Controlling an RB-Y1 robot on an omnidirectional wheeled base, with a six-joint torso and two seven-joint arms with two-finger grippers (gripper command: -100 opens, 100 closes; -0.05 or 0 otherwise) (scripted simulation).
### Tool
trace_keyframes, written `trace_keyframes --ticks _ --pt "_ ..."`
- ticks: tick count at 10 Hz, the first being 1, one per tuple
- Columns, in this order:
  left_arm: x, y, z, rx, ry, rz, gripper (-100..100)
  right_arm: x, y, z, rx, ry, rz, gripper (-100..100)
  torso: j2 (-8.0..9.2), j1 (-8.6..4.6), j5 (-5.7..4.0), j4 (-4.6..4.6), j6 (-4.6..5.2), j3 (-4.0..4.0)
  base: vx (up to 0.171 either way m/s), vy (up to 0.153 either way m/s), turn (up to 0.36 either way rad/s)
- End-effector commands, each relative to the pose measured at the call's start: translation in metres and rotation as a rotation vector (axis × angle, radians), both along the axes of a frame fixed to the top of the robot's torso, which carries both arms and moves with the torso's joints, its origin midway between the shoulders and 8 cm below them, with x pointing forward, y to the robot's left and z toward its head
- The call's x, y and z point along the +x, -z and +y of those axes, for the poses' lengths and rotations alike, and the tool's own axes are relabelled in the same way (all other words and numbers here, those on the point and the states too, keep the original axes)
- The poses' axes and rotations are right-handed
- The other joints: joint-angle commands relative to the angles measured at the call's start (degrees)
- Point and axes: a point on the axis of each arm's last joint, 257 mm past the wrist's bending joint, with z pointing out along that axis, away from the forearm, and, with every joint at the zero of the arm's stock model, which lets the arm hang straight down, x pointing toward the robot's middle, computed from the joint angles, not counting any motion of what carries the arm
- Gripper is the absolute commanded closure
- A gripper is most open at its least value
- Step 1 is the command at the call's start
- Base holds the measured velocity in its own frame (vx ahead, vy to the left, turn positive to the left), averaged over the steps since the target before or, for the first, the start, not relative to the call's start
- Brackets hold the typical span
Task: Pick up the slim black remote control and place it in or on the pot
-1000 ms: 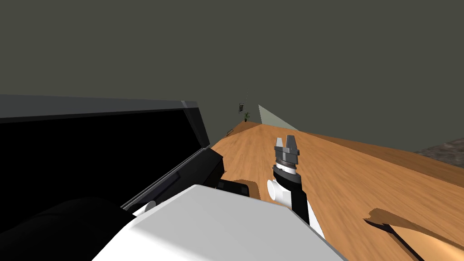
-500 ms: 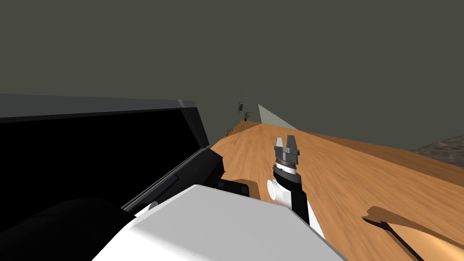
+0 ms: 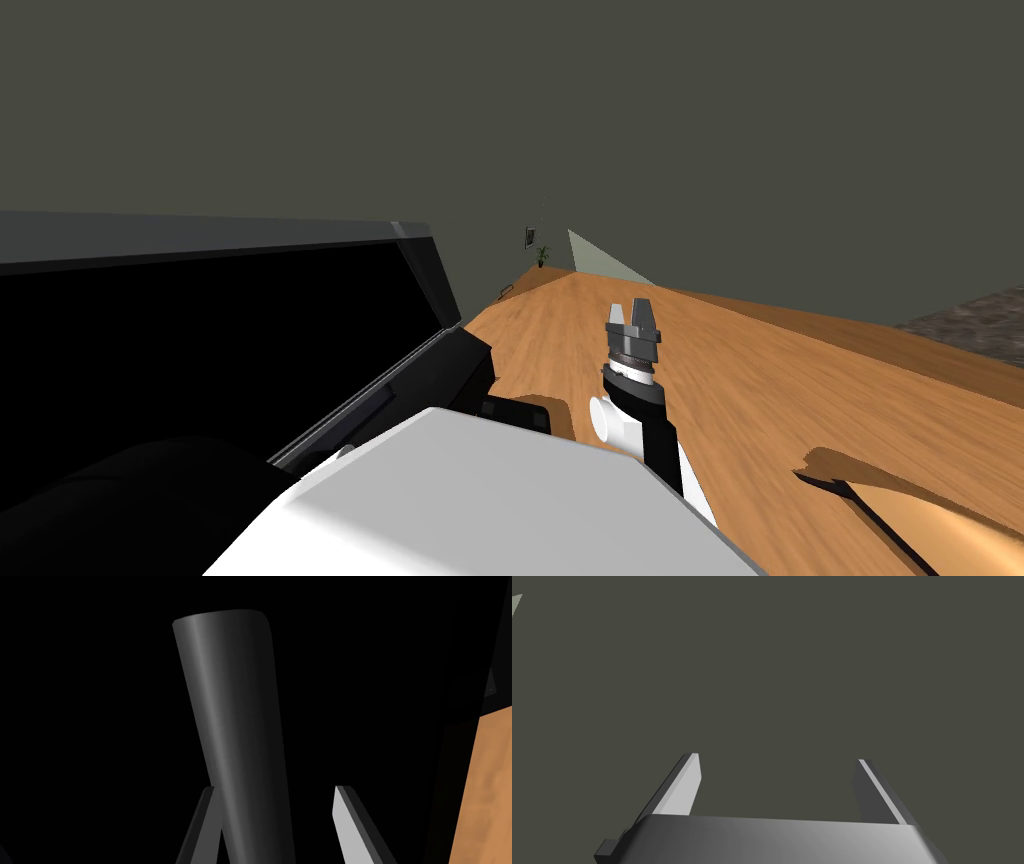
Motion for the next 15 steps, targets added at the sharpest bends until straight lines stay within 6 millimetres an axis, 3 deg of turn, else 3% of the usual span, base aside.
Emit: trace_keyframes --ticks 1,4,5,6,9,10,11,15 --pt "0.000 0.000 0.000 0.000 0.000 0.000 100 0.000 0.000 0.000 0.000 0.000 0.000 0 0.00 0.00 0.00 0.00 0.00 0.00 0.000 0.000 0.000" --pt "0.001 -0.001 0.002 0.003 -0.002 -0.003 100 0.000 0.000 0.000 0.000 0.000 0.000 0 0.06 0.11 0.21 -0.01 -0.02 0.03 0.000 0.000 0.000" --pt "0.001 -0.001 0.002 0.003 -0.002 -0.003 0 0.000 0.000 0.000 0.000 0.000 0.000 0 0.07 0.13 0.21 -0.01 -0.02 0.03 0.000 0.000 0.000" --pt "-0.002 -0.011 0.012 0.002 -0.003 -0.001 100 0.000 0.000 0.000 0.000 0.000 0.000 0 0.07 0.13 0.21 -0.01 -0.02 0.03 0.014 -0.012 0.061" --pt "-0.003 -0.018 0.020 0.003 -0.006 -0.002 100 0.000 0.000 0.000 0.000 0.000 0.000 0 0.04 0.09 0.15 -0.03 -0.02 0.00 0.011 -0.011 0.036" --pt "-0.003 -0.019 0.021 0.003 -0.007 -0.001 0 0.000 0.000 0.000 0.000 0.000 0.000 0 0.05 0.12 0.21 -0.02 0.00 0.02 0.000 0.000 0.000" --pt "-0.013 -0.029 0.039 0.026 -0.013 0.012 100 0.000 0.000 0.000 0.000 0.000 0.000 0 0.06 0.13 0.21 -0.02 0.00 0.02 -0.029 -0.036 -0.009" --pt "-0.039 -0.059 0.084 0.080 -0.030 0.044 100 0.000 0.000 0.000 0.000 0.000 0.000 0 0.34 -0.16 0.10 -0.03 -0.07 0.15 -0.061 -0.074 0.006"
